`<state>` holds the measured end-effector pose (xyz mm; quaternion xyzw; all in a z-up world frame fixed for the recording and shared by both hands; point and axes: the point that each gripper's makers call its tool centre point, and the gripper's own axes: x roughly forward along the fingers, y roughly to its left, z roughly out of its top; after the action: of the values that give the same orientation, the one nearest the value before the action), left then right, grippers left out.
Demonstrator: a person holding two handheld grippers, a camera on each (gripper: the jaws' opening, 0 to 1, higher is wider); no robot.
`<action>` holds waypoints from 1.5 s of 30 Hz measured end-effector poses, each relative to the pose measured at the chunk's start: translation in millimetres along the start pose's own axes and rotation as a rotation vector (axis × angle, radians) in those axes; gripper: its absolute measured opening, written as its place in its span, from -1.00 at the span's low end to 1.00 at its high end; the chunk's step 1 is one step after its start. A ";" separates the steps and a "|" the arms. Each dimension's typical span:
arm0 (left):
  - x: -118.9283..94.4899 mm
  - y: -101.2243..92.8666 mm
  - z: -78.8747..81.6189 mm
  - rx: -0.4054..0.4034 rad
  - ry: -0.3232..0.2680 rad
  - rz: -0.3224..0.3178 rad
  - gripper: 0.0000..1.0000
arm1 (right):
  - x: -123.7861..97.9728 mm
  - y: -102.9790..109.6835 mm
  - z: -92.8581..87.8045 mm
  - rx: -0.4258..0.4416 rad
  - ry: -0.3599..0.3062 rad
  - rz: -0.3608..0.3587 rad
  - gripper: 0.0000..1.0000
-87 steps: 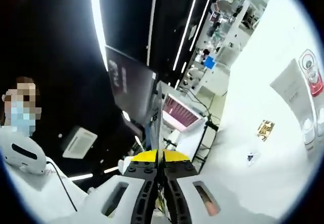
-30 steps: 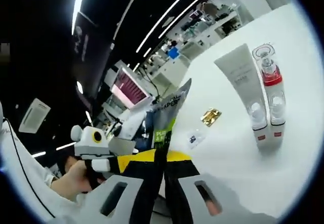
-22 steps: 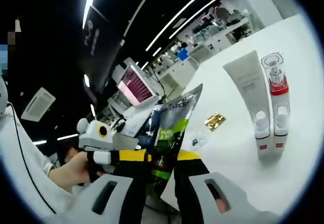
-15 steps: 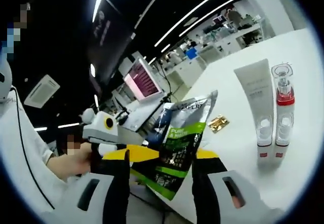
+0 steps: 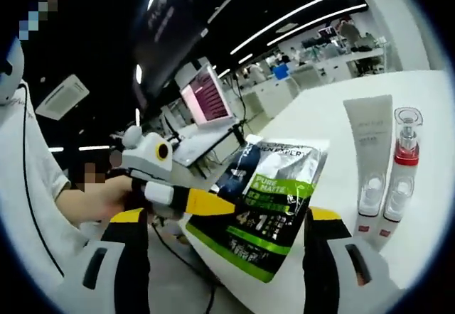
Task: Arrange the skincare products in the storage area until every visible bottle or jar stands upright without overlapping.
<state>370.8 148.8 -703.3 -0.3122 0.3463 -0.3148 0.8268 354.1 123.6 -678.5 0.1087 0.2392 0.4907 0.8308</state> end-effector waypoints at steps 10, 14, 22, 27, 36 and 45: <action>14.8 11.5 -10.4 -0.010 0.031 0.028 -1.00 | -10.0 -12.8 -5.1 -0.080 0.022 -0.042 0.99; 22.0 13.7 -13.6 -0.014 0.039 0.039 -1.00 | -16.2 -15.8 -10.6 -0.094 0.038 -0.058 0.99; 36.7 26.1 -15.8 -0.027 0.044 0.058 -1.00 | -28.9 -24.8 -15.3 -0.086 0.042 -0.093 0.99; 46.0 39.6 -17.9 -0.074 0.051 0.070 -1.00 | -36.6 -31.8 -15.1 -0.089 0.034 -0.123 0.99; 61.0 49.8 -17.7 -0.054 0.094 0.076 -1.00 | -47.0 -39.3 -15.4 -0.080 0.022 -0.156 0.99; 76.0 70.7 -27.1 -0.055 0.159 0.133 -1.00 | -52.8 -45.3 -20.4 -0.066 0.039 -0.170 0.99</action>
<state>414.2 127.7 -799.1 -0.2853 0.4394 -0.2733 0.8067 357.1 54.3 -699.6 0.0511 0.2477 0.4282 0.8676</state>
